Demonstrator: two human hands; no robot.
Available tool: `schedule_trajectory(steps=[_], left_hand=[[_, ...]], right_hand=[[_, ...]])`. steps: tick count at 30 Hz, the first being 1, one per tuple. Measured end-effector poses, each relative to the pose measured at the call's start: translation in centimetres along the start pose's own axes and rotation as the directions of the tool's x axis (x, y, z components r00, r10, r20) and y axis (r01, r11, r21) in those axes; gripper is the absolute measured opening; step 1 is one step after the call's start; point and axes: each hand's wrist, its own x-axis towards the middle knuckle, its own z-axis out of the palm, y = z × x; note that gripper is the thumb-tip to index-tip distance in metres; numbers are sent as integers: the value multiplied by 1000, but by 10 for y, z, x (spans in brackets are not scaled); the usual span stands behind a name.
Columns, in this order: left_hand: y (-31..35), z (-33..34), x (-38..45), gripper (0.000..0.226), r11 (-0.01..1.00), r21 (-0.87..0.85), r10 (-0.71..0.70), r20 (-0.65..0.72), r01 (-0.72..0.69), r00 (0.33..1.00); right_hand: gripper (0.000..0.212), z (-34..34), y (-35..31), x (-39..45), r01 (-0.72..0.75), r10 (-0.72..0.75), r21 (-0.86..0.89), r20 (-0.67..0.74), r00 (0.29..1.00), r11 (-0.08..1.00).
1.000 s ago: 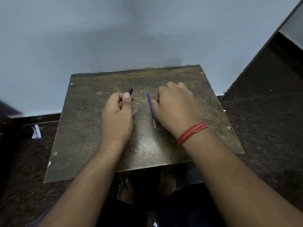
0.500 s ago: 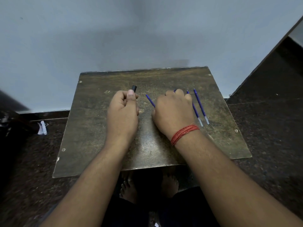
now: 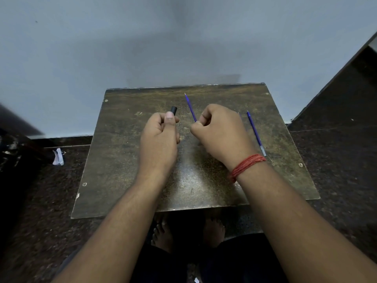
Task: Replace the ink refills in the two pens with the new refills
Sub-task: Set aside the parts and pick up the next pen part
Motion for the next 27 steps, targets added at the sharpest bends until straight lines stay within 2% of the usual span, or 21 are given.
schedule_trajectory(steps=[3, 6, 11, 14, 17, 21, 27], left_hand=[[0, 0, -1, 28, 1000, 8, -2, 1, 2, 1000], [-2, -1, -1, 28, 1000, 21, -3, 14, 3, 1000], [0, 2, -5, 27, 995, 89, 32, 87, -39, 996], [3, 5, -10, 23, 977, 185, 83, 142, -109, 986], [5, 6, -13, 20, 965, 226, 97, 162, -133, 982], [6, 6, -14, 18, 953, 262, 110, 171, -153, 979], [5, 7, -15, 16, 940, 278, 145, 193, -196, 970]], right_hand=[[8, 6, 6, 6, -2, 0, 148, 14, 1000, 989], [7, 8, 10, 11, -52, 61, 455, -5, 998, 889], [15, -4, 12, 14, -123, 194, 838, 21, 981, 531], [15, -6, 15, 17, -145, 257, 942, 66, 964, 302], [17, -9, 18, 20, -128, 303, 979, 75, 950, 160], [17, -13, 23, 21, -118, 313, 984, 70, 947, 137], [16, -10, 23, 21, -142, 257, 961, 79, 963, 236]])
